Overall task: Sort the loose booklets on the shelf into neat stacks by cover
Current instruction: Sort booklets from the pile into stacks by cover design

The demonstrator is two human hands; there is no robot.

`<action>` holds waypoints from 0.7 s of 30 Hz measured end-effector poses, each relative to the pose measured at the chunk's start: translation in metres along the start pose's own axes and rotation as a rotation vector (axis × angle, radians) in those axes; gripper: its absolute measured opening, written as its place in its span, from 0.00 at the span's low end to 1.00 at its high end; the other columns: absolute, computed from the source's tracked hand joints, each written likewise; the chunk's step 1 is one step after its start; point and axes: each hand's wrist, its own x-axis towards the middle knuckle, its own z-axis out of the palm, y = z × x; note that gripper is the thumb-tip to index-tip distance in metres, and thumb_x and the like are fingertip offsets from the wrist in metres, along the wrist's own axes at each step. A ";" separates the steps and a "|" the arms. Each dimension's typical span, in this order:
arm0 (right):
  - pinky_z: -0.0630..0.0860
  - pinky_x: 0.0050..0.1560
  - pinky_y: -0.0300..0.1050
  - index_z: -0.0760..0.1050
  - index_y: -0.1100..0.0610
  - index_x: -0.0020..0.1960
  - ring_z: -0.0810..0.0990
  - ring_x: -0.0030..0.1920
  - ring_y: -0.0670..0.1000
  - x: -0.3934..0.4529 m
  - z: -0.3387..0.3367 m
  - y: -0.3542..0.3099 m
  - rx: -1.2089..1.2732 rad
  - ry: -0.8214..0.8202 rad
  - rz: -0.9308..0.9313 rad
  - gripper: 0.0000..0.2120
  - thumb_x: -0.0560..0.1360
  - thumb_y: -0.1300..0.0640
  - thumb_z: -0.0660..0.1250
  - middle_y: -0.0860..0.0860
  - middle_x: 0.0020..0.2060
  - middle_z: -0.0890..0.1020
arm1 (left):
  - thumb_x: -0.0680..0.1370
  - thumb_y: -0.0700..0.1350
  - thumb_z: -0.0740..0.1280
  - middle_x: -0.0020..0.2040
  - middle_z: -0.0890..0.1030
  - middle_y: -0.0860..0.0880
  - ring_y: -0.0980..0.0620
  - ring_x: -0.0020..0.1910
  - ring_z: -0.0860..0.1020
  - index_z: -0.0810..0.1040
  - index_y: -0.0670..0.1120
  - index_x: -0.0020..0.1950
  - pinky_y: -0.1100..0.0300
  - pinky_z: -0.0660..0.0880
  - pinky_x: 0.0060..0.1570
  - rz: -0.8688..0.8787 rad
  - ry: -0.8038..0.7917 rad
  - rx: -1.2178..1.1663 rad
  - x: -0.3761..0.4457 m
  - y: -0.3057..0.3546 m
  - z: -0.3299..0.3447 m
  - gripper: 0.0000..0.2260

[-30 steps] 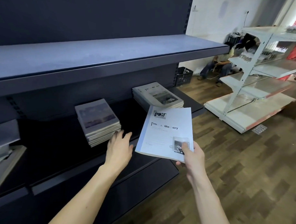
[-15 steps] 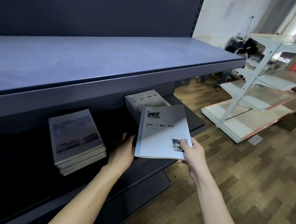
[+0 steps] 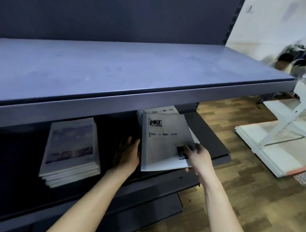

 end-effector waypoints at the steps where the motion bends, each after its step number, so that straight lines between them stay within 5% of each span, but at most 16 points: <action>1: 0.78 0.30 0.46 0.75 0.55 0.62 0.82 0.39 0.54 0.007 -0.004 -0.002 -0.047 -0.010 -0.028 0.15 0.76 0.53 0.68 0.55 0.53 0.83 | 0.82 0.43 0.59 0.80 0.50 0.51 0.45 0.79 0.49 0.56 0.56 0.78 0.44 0.55 0.76 -0.026 0.017 0.019 0.001 0.006 0.000 0.26; 5: 0.73 0.51 0.43 0.59 0.51 0.77 0.77 0.59 0.53 0.036 -0.020 -0.014 -0.238 -0.067 -0.200 0.36 0.73 0.58 0.70 0.49 0.61 0.76 | 0.82 0.45 0.58 0.79 0.54 0.50 0.44 0.77 0.53 0.56 0.54 0.79 0.47 0.58 0.74 -0.087 0.104 0.123 0.003 0.030 -0.004 0.25; 10: 0.66 0.56 0.37 0.73 0.53 0.71 0.75 0.61 0.56 0.071 -0.023 -0.010 -0.443 -0.105 -0.377 0.26 0.74 0.60 0.71 0.55 0.63 0.73 | 0.83 0.44 0.56 0.80 0.54 0.49 0.44 0.77 0.54 0.57 0.54 0.79 0.47 0.59 0.74 -0.181 0.128 0.136 0.004 0.049 -0.005 0.24; 15: 0.64 0.62 0.51 0.74 0.49 0.69 0.68 0.65 0.62 0.091 -0.014 -0.002 -0.737 -0.023 -0.477 0.21 0.76 0.51 0.68 0.54 0.68 0.72 | 0.82 0.43 0.56 0.79 0.56 0.48 0.43 0.77 0.56 0.58 0.53 0.78 0.46 0.61 0.73 -0.209 0.152 0.160 0.009 0.066 -0.006 0.24; 21: 0.69 0.63 0.52 0.73 0.51 0.70 0.69 0.67 0.62 0.096 -0.007 0.004 -0.598 -0.033 -0.495 0.20 0.79 0.53 0.67 0.55 0.70 0.72 | 0.82 0.44 0.55 0.79 0.57 0.48 0.42 0.76 0.56 0.59 0.52 0.78 0.46 0.61 0.73 -0.237 0.167 0.159 0.006 0.076 -0.008 0.23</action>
